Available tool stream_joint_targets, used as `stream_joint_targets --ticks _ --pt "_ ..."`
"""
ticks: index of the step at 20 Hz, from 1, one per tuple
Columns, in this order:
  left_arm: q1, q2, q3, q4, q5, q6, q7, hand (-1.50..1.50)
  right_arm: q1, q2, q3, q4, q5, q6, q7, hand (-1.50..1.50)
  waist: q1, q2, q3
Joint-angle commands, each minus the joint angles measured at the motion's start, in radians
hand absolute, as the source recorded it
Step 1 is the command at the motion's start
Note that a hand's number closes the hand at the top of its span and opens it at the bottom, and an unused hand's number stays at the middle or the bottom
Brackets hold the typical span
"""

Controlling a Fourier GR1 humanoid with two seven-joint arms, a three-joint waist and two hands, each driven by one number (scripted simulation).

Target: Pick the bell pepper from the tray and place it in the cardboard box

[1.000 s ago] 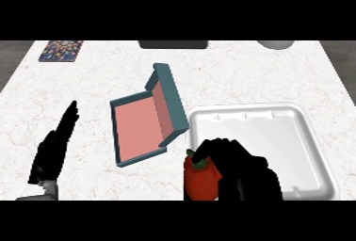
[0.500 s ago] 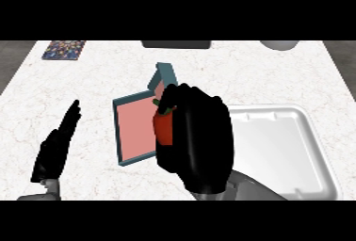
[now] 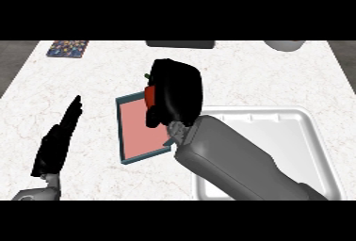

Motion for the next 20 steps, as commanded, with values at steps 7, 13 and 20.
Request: stream_joint_targets --ticks 7,13,20 --pt "0.0 -0.025 -0.025 -0.001 -0.015 0.006 0.003 0.0 -0.065 0.006 0.026 0.381 -0.205 -0.339 -0.031 -1.5 0.016 0.006 0.001" --pt "-0.05 -0.037 -0.014 0.052 -0.018 0.019 0.001 0.0 -0.12 0.006 0.053 0.44 -0.292 -0.545 -0.102 -1.5 0.016 0.008 0.001" --pt "-0.05 -0.031 -0.003 0.064 -0.03 0.034 0.001 0.0 -0.068 0.006 -0.015 0.381 -0.262 -0.88 -0.148 -1.5 -0.014 0.0 0.002"
